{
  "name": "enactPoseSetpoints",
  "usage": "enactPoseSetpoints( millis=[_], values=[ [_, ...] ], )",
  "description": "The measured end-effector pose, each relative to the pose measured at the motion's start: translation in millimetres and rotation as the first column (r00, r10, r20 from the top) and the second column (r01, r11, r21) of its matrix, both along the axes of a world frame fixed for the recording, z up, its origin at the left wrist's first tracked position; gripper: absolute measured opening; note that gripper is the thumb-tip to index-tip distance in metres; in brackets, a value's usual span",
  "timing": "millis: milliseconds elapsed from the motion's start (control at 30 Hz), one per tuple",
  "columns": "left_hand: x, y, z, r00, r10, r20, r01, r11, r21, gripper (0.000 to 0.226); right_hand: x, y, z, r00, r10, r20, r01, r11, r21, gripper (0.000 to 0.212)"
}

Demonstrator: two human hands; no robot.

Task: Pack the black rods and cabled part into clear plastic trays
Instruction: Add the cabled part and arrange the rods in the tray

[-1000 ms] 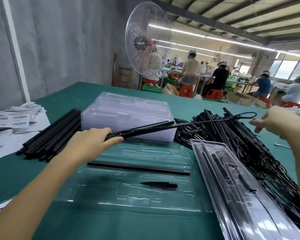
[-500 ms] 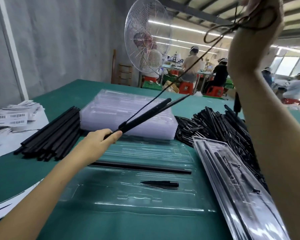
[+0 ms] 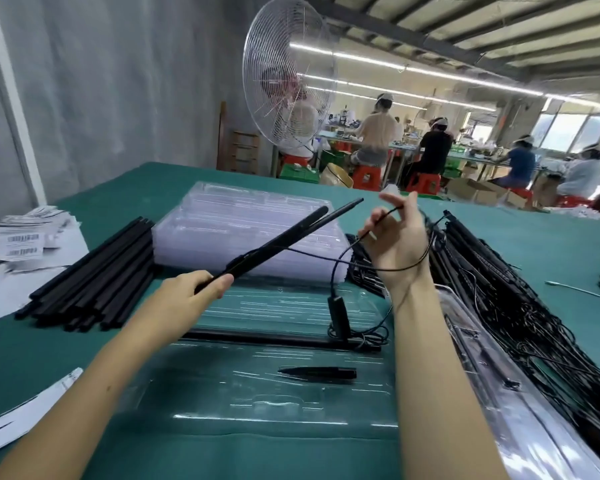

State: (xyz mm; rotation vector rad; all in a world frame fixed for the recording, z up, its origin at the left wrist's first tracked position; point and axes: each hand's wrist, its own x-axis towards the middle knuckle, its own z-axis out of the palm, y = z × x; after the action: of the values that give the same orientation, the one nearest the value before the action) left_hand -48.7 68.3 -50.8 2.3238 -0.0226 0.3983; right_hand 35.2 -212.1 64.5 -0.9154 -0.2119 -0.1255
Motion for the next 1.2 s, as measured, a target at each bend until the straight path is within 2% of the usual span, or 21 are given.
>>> enactPoseSetpoints(
  millis=[33, 167, 333, 433, 500, 567, 633, 667, 700, 733, 800, 833, 867, 933, 967, 1033, 1100, 1167, 1200],
  values=[
    [0.8, -1.7, -2.0, 1.0, -0.002, -0.007, 0.002, 1.0, 0.008, 0.057, -13.7, 0.9, -30.2, 0.999, 0.026, -0.028, -0.026, 0.999, -0.02, 0.046],
    [4.6, -8.4, -8.5, 1.0, -0.019, -0.02, 0.019, 1.0, 0.022, 0.06, -1.7, -16.7, -59.3, 0.993, 0.108, -0.042, -0.11, 0.993, -0.047, 0.046],
    [4.4, -5.0, -8.2, 0.998, -0.017, -0.064, 0.021, 0.998, 0.064, 0.072, 17.9, -28.6, -70.1, 0.998, 0.059, -0.021, -0.062, 0.989, -0.138, 0.046],
    [3.7, 3.6, -5.3, 0.996, -0.006, -0.085, 0.017, 0.992, 0.129, 0.062, 28.2, -40.3, -59.4, 0.997, 0.073, 0.011, -0.07, 0.985, -0.159, 0.047],
    [4.4, 8.8, -1.3, 0.996, -0.024, -0.085, 0.033, 0.994, 0.1, 0.056, 31.8, -48.1, -52.9, 0.998, 0.064, 0.017, -0.06, 0.984, -0.169, 0.044],
    [5.7, 13.3, 1.9, 0.993, -0.086, -0.085, 0.088, 0.996, 0.024, 0.043, 35.5, -57.5, -45.1, 0.996, -0.085, -0.002, 0.08, 0.942, -0.327, 0.042],
    [6.9, 16.5, 1.6, 0.986, -0.145, -0.087, 0.143, 0.989, -0.021, 0.034, 35.2, -65.8, -34.6, 0.945, -0.328, -0.014, 0.276, 0.817, -0.506, 0.034],
    [7.2, 18.1, 0.2, 0.981, -0.169, -0.098, 0.167, 0.985, -0.033, 0.036, 32.2, -68.4, -26.7, 0.891, -0.454, -0.015, 0.372, 0.748, -0.55, 0.025],
    [7.2, 19.3, -2.4, 0.975, -0.187, -0.119, 0.184, 0.982, -0.031, 0.042, 27.6, -69.8, -18.7, 0.818, -0.572, 0.051, 0.474, 0.621, -0.624, 0.02],
    [7.6, 19.9, -4.9, 0.97, -0.194, -0.145, 0.195, 0.981, -0.008, 0.046, 22.9, -72.2, -10.3, 0.739, -0.65, 0.176, 0.557, 0.443, -0.703, 0.019],
    [7.8, 19.3, -7.7, 0.965, -0.19, -0.181, 0.202, 0.978, 0.053, 0.048, 8.1, -73.2, 9.0, 0.585, -0.674, 0.45, 0.592, -0.024, -0.806, 0.022],
    [8.1, 18.3, -8.3, 0.964, -0.192, -0.185, 0.207, 0.976, 0.064, 0.044, 2.3, -72.8, 19.0, 0.538, -0.654, 0.531, 0.574, -0.178, -0.8, 0.025],
    [8.5, 16.7, -8.5, 0.963, -0.2, -0.18, 0.214, 0.975, 0.064, 0.038, -1.8, -71.1, 30.1, 0.543, -0.651, 0.531, 0.548, -0.205, -0.811, 0.028],
    [8.5, 12.5, -8.1, 0.964, -0.21, -0.161, 0.222, 0.973, 0.062, 0.027, -3.4, -68.1, 49.3, 0.622, -0.636, 0.457, 0.534, -0.082, -0.841, 0.032],
    [7.9, 10.6, -8.2, 0.964, -0.218, -0.153, 0.228, 0.972, 0.055, 0.022, -3.0, -67.0, 56.1, 0.64, -0.606, 0.472, 0.56, -0.052, -0.827, 0.034],
    [6.2, 9.5, -8.3, 0.959, -0.239, -0.153, 0.248, 0.968, 0.038, 0.017, -2.9, -64.1, 65.5, 0.599, -0.49, 0.633, 0.669, -0.129, -0.732, 0.033],
    [4.3, 13.0, -7.4, 0.953, -0.244, -0.178, 0.255, 0.966, 0.038, 0.015, -5.4, -59.3, 73.6, 0.5, -0.349, 0.793, 0.778, -0.222, -0.588, 0.028],
    [2.9, 19.2, -6.9, 0.939, -0.254, -0.233, 0.275, 0.96, 0.059, 0.015, -7.2, -52.4, 83.9, 0.44, -0.204, 0.874, 0.831, -0.275, -0.483, 0.026],
    [2.5, 21.6, -6.9, 0.926, -0.259, -0.275, 0.289, 0.955, 0.072, 0.016, -7.4, -49.4, 88.0, 0.441, -0.141, 0.887, 0.838, -0.289, -0.462, 0.025]
  ],
)
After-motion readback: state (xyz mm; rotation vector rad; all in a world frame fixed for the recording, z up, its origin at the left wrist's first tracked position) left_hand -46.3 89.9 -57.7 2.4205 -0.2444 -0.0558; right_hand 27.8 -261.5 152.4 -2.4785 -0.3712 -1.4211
